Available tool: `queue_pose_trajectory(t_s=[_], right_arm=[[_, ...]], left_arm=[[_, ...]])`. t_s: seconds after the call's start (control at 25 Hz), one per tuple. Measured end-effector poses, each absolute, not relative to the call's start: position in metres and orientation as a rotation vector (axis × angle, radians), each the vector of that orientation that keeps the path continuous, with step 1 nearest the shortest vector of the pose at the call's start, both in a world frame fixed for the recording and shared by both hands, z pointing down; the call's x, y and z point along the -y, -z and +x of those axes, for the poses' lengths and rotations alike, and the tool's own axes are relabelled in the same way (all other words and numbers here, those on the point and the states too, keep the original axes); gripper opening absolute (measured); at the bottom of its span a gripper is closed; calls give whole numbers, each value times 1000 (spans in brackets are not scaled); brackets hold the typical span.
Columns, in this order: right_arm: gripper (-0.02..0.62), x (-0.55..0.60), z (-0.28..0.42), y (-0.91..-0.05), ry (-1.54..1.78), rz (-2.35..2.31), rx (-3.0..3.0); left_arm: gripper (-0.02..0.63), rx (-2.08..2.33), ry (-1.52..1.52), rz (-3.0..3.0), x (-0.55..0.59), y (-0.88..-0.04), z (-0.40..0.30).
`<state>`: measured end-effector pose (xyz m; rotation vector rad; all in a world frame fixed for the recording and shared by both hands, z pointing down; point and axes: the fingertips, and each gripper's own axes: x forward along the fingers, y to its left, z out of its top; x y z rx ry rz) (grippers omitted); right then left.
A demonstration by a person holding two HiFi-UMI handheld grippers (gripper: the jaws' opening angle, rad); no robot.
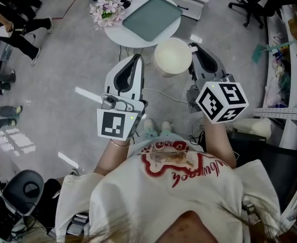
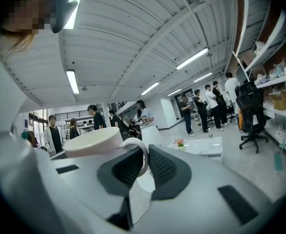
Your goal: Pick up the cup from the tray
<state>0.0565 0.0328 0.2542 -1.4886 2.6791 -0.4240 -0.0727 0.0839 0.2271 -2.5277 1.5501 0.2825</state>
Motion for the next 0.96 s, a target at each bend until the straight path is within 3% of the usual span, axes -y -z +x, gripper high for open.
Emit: queue_pose_trajectory(t_s=[0.96], right_arm=[[44,-33,55,-250,403,-1440,-2686]], left_arm=[[14,-1620,-267,-2475,-90,-228,-92]])
